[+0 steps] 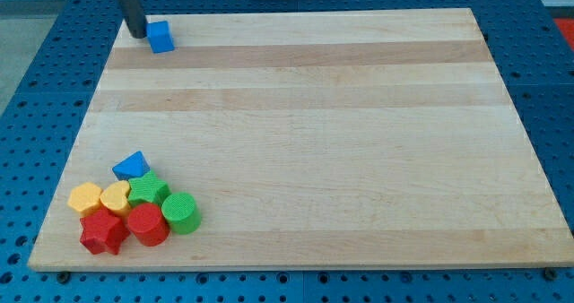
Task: Slide the blue cube to the top right
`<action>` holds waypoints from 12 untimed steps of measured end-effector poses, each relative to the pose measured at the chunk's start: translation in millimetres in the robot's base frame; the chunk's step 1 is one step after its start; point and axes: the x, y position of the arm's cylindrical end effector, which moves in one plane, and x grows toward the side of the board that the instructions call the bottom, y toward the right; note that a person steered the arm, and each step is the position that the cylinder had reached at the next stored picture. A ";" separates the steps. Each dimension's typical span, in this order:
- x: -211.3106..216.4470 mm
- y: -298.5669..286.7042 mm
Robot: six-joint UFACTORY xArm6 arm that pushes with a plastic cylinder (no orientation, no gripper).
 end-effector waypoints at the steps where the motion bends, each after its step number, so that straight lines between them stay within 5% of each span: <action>1: 0.6 34.7; 3: 37.2 140.9; 4: 32.1 149.6; 6: -37.8 95.0; 7: -23.6 31.3; 8: 48.3 17.5; 10: 82.0 24.8; 12: 48.4 39.2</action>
